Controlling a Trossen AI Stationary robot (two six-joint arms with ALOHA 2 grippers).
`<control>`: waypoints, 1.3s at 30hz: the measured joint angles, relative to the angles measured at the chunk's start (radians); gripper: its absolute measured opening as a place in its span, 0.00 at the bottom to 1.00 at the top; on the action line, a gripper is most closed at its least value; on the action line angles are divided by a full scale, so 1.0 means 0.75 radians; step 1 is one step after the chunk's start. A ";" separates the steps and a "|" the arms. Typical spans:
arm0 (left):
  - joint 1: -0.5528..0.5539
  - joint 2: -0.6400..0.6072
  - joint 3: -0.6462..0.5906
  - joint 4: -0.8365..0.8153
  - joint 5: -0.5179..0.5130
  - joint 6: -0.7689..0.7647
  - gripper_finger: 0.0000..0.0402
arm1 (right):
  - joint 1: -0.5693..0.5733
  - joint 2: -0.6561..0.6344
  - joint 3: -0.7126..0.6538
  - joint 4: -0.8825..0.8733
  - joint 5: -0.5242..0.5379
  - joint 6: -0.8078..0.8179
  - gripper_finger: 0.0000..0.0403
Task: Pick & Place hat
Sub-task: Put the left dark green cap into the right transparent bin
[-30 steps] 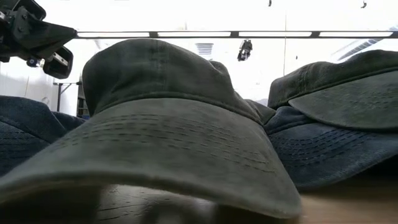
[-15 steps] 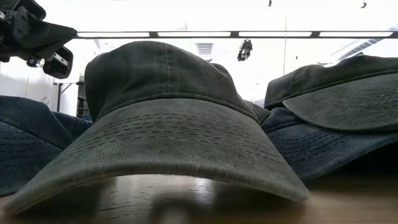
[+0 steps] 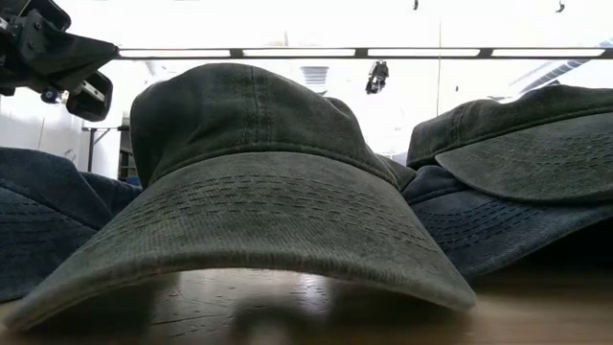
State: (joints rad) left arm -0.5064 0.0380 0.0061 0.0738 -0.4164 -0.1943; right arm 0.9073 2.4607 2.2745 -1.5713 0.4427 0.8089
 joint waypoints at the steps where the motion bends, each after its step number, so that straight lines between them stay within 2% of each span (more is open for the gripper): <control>1: 0.000 0.000 0.000 0.000 0.000 0.000 0.00 | 0.000 0.000 0.018 0.000 -0.014 0.000 0.52; 7: 0.000 0.000 0.000 0.001 0.000 0.000 0.00 | 0.023 -0.001 0.073 0.001 -0.106 0.003 0.52; 15: 0.000 0.000 0.000 0.001 0.000 0.000 0.00 | 0.027 -0.001 -0.031 0.001 -0.018 0.035 0.52; 27: 0.000 0.001 0.000 0.001 0.000 0.000 0.00 | 0.030 -0.001 -0.196 0.000 0.005 0.064 0.52; 34: 0.000 0.001 0.000 0.001 0.000 0.000 0.00 | 0.029 -0.001 -0.172 -0.001 0.037 0.004 0.52; 39: 0.000 0.001 0.000 0.001 0.000 0.000 0.00 | 0.024 -0.004 -0.093 0.001 -0.004 -0.041 0.52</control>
State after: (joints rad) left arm -0.5064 0.0383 0.0062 0.0742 -0.4164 -0.1943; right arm 0.9252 2.4574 2.2050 -1.5706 0.4395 0.7784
